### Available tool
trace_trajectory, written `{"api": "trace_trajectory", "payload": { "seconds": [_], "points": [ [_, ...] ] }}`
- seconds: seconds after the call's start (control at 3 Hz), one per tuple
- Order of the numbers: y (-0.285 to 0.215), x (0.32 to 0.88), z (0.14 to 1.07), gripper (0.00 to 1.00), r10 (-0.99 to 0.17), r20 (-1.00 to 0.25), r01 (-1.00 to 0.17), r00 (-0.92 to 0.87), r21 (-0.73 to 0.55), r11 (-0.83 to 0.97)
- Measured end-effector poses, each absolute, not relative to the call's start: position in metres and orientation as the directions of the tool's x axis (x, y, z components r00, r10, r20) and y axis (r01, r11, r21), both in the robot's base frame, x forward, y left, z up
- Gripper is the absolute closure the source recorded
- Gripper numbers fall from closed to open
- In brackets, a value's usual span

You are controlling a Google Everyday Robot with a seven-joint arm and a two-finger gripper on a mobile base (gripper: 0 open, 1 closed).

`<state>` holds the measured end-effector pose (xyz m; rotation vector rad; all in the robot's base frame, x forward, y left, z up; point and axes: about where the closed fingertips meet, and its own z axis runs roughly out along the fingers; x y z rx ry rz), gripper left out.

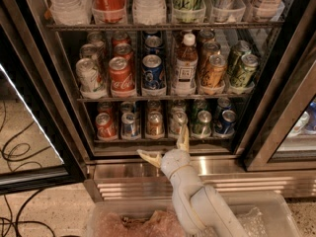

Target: Pick orange can from bottom shelf of fridge

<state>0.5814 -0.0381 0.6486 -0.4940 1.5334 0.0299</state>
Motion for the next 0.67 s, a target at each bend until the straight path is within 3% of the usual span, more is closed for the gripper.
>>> {"api": "trace_trajectory", "payload": {
  "seconds": [0.33, 0.67],
  "points": [
    [-0.038, 0.581, 0.649, 0.00, -0.285, -0.957, -0.322, 0.058, -0.288, 0.902],
    [-0.005, 0.618, 0.641, 0.00, -0.259, -0.965, -0.348, 0.026, -0.252, 0.903]
  ]
}}
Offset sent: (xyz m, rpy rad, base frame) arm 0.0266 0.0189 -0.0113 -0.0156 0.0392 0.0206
